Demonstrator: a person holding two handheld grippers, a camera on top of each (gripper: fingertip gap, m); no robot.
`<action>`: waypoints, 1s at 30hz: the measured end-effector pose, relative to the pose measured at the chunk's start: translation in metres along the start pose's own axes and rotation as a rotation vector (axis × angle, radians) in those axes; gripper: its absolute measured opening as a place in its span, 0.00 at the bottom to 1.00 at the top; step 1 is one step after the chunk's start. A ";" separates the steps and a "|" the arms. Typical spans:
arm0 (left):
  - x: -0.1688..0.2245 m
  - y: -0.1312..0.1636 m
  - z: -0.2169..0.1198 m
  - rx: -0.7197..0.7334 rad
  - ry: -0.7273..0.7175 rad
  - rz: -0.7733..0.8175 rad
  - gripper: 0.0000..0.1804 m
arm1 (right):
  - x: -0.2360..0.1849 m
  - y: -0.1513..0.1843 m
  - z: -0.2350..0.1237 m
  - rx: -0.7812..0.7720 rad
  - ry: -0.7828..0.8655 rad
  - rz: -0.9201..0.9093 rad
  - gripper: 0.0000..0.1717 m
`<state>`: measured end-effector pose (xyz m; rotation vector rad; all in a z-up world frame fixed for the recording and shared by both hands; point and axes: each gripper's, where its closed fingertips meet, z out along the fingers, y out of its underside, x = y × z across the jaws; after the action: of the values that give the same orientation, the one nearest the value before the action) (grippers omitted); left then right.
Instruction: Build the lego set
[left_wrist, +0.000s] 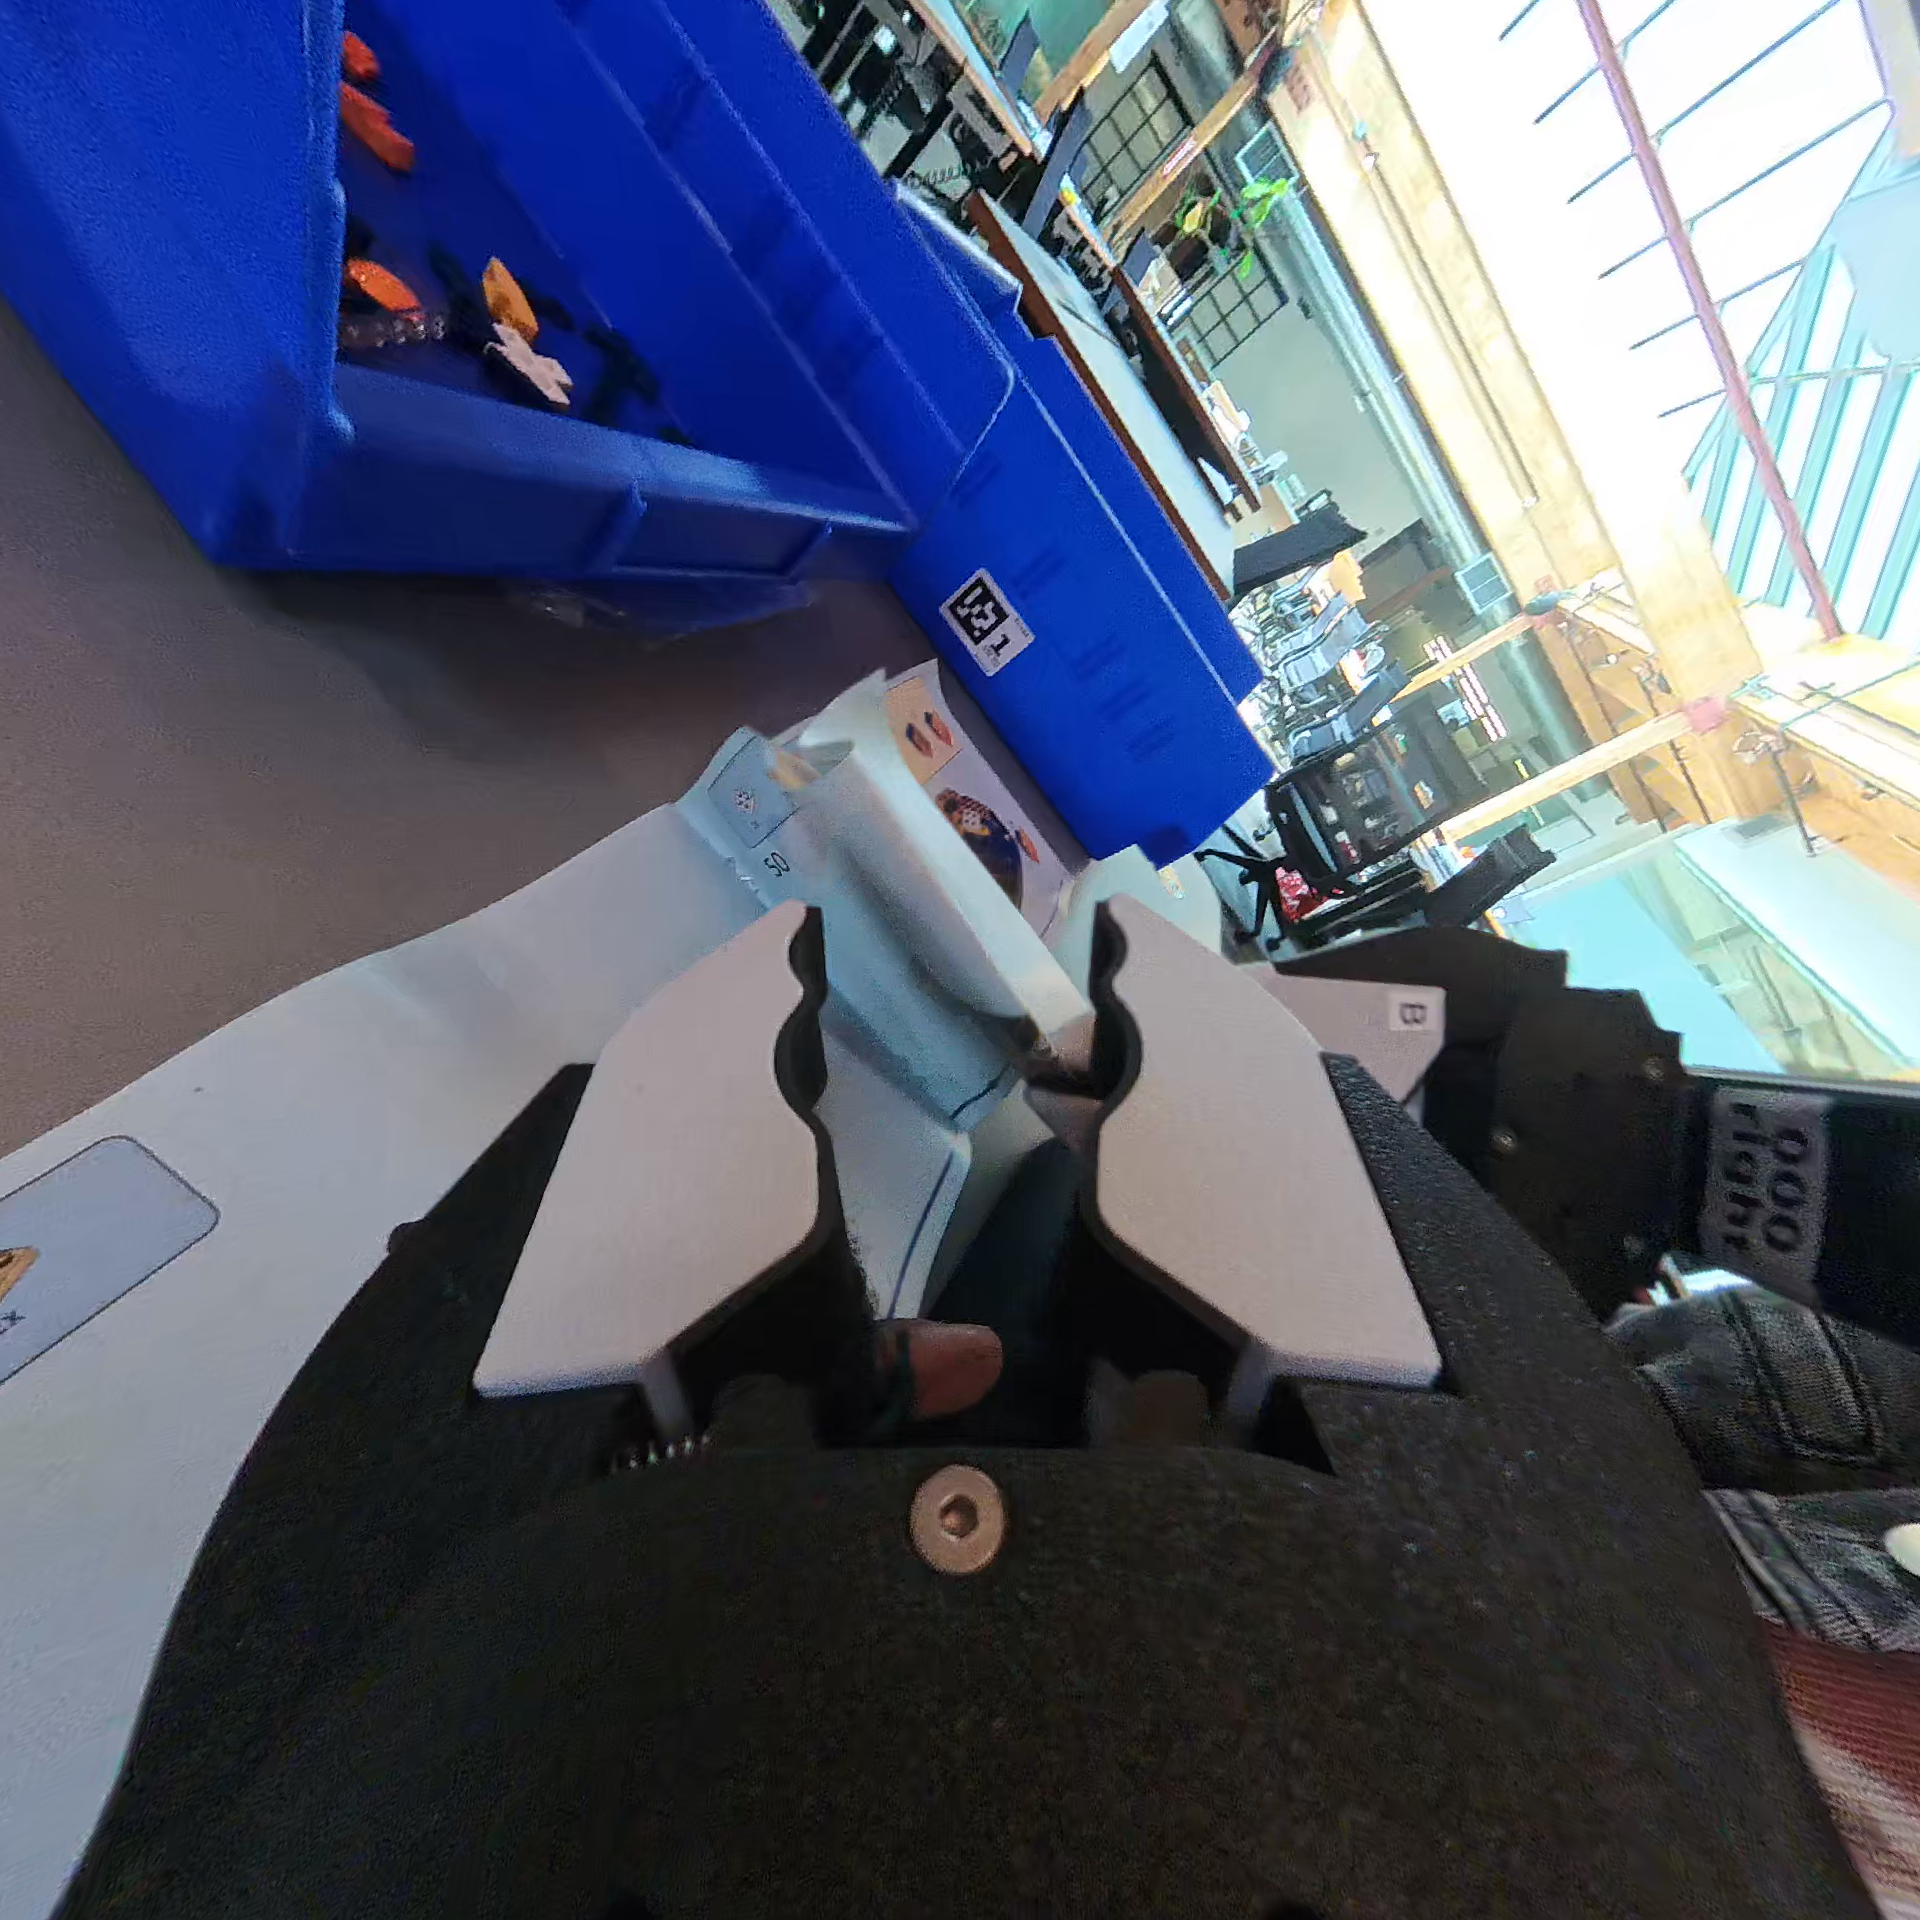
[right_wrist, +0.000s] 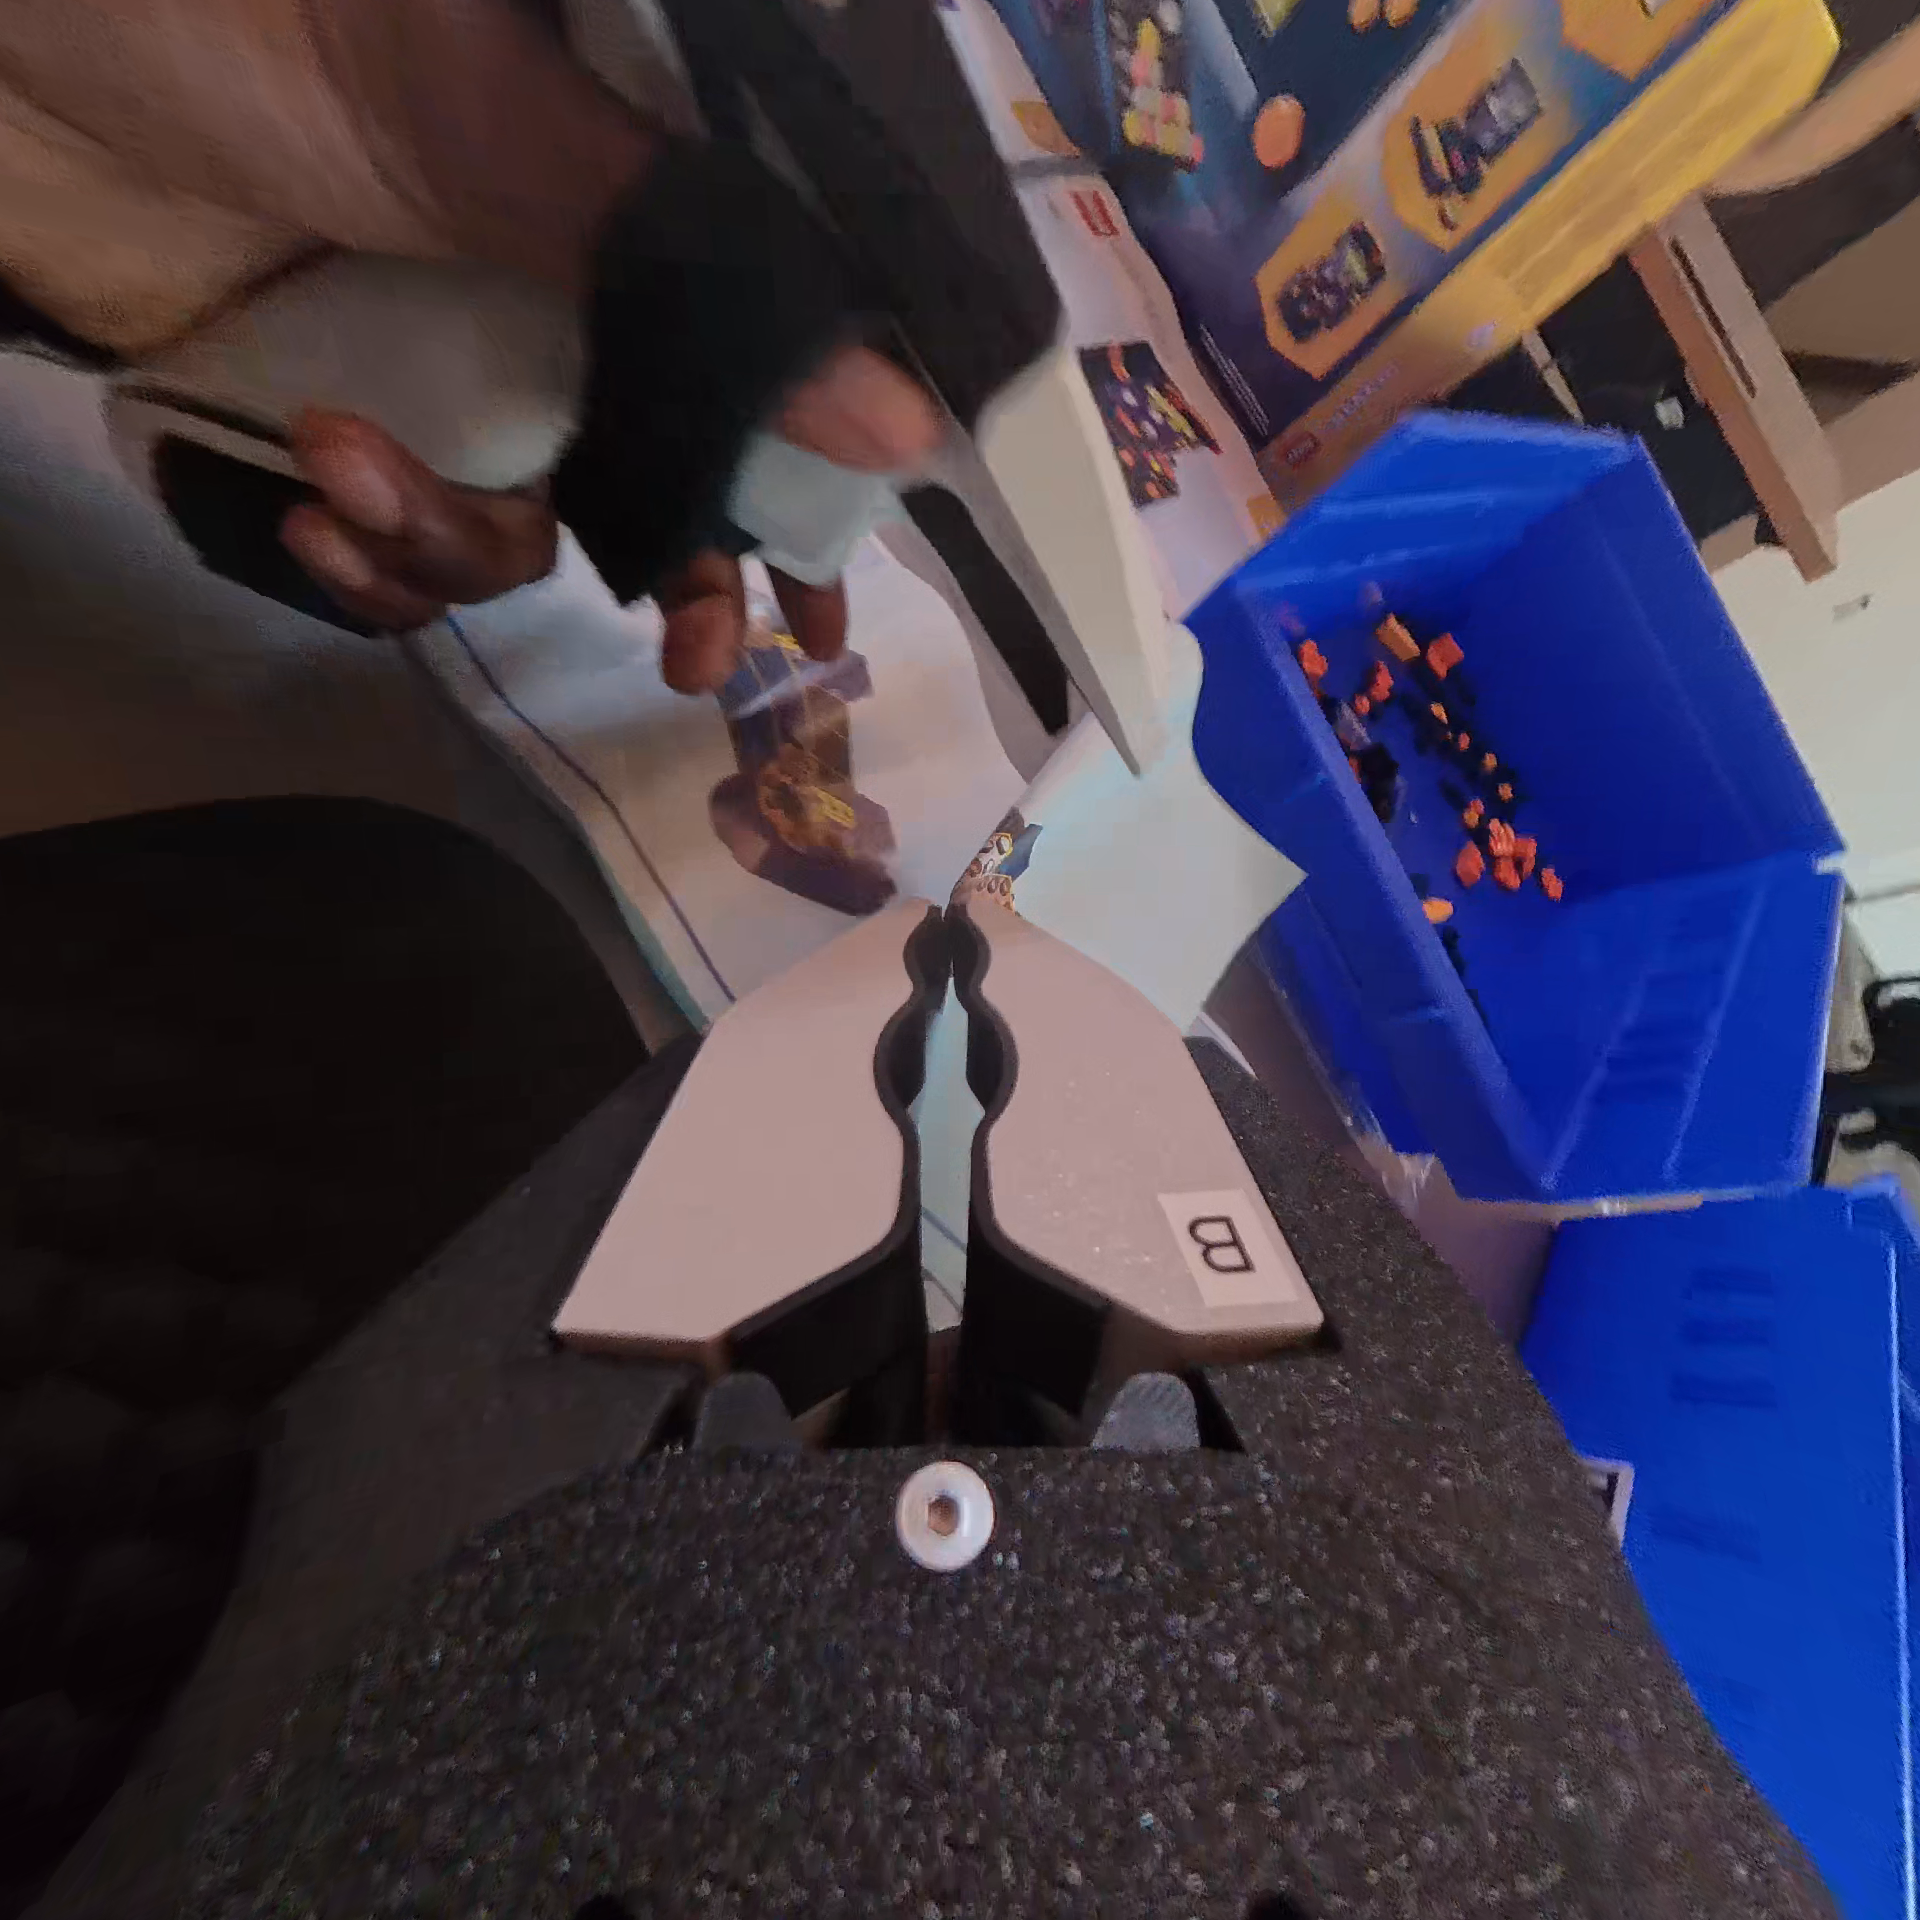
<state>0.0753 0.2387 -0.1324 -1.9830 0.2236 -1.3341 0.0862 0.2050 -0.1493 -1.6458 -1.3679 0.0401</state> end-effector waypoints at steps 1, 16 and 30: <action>-0.002 0.002 0.000 -0.010 -0.006 0.010 0.21 | -0.006 -0.006 0.001 0.019 -0.010 -0.022 0.01; -0.011 -0.006 -0.027 0.031 -0.043 0.087 0.06 | 0.039 0.046 0.004 0.145 -0.244 0.529 0.00; 0.009 -0.069 -0.143 0.347 -0.557 0.757 0.11 | -0.001 -0.060 -0.028 0.574 -0.616 0.278 0.00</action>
<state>-0.0601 0.2174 -0.0524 -1.6356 0.3912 -0.2986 0.0568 0.1809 -0.0947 -1.3502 -1.3691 1.0779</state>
